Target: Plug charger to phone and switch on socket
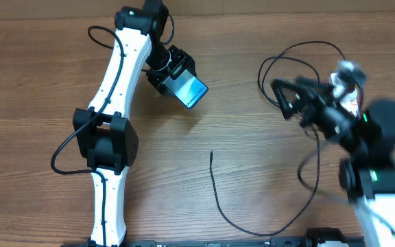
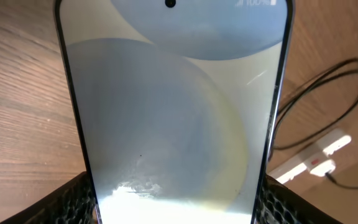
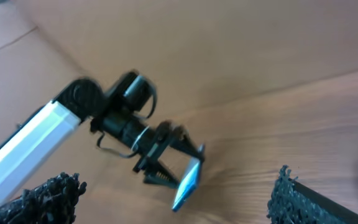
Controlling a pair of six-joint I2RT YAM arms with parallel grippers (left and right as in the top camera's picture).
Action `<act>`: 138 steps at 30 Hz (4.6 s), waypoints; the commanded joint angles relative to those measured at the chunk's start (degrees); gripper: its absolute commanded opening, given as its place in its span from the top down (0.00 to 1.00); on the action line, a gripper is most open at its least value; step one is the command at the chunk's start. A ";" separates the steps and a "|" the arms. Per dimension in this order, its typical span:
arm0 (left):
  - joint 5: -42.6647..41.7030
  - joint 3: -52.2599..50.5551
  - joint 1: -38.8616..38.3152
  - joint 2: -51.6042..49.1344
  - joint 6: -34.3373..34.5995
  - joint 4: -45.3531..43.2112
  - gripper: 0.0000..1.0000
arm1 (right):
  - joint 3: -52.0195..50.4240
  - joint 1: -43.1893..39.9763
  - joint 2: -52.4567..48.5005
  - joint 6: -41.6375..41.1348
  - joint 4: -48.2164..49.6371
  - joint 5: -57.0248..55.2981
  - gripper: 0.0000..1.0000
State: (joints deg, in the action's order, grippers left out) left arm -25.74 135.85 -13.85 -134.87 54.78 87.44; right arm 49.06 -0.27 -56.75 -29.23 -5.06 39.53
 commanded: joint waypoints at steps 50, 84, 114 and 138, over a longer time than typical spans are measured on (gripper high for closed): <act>10.58 5.68 -13.60 0.72 30.47 -0.61 0.96 | 1.49 11.39 -36.17 -14.12 10.56 12.35 0.00; 5.68 5.68 -15.87 0.72 30.56 -1.14 0.96 | 1.49 11.47 -36.17 -13.94 8.22 5.09 0.29; 7.85 5.68 -16.63 0.72 31.80 -3.96 0.96 | 1.49 11.47 -36.17 -14.16 11.26 8.11 0.64; 8.33 5.68 -18.60 0.72 33.99 -5.66 0.96 | 1.49 11.47 -36.17 -14.16 11.43 8.04 0.77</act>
State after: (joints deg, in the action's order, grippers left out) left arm -16.75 139.57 -31.33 -134.87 87.42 82.15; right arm 49.50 10.90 -93.19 -43.51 5.96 47.11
